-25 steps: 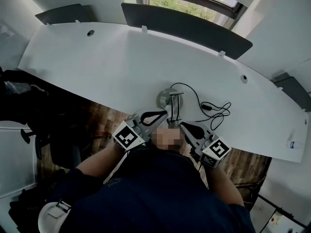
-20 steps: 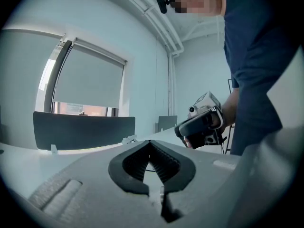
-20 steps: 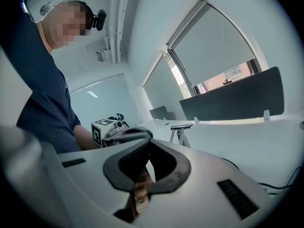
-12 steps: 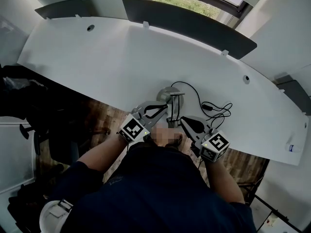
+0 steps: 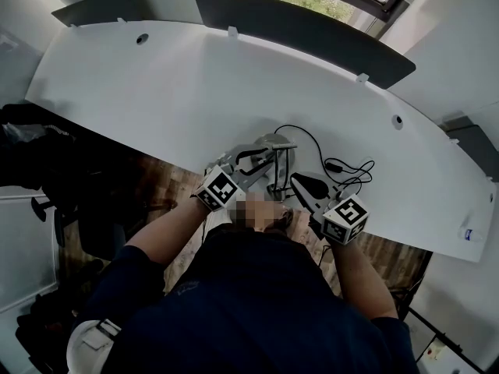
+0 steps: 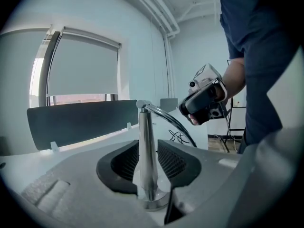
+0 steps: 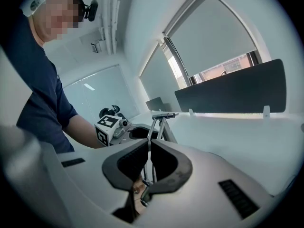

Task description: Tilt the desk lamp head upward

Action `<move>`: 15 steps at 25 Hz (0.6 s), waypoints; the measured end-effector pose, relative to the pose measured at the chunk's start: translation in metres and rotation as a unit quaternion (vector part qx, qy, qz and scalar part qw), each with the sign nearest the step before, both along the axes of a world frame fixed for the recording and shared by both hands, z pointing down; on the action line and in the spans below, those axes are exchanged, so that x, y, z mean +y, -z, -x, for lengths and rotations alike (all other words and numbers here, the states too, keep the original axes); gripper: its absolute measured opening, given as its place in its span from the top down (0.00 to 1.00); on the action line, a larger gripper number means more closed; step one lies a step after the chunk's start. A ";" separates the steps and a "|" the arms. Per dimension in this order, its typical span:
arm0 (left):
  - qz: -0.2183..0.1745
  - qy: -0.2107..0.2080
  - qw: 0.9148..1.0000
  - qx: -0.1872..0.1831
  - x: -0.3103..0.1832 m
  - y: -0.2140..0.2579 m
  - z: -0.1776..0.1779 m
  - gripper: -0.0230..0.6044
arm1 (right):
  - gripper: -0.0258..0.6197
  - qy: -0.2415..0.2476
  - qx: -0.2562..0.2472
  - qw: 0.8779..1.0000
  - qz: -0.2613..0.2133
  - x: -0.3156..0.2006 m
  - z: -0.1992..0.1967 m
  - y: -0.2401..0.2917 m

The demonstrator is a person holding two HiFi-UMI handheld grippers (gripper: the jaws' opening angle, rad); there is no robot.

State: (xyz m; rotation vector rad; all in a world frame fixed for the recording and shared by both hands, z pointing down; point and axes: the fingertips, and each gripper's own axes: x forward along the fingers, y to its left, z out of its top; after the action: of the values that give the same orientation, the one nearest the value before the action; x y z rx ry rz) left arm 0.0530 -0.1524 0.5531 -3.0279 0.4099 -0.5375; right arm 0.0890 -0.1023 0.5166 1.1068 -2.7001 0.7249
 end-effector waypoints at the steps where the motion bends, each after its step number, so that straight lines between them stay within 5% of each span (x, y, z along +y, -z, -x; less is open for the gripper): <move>1: 0.001 -0.002 1.000 -0.002 -0.002 0.000 -0.001 0.78 | 0.92 0.000 0.001 1.000 0.003 -0.002 0.000 -0.002; 15: -0.027 -0.098 0.995 0.004 -0.009 -0.013 -0.023 0.71 | 0.73 0.084 -0.002 0.995 0.056 -0.007 0.008 -0.034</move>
State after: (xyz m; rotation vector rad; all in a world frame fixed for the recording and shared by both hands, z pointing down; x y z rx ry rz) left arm 0.0764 -0.1616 0.5658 -2.9744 0.1233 -0.4922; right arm 0.0814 -0.1090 0.5509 0.8426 -2.6778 0.8391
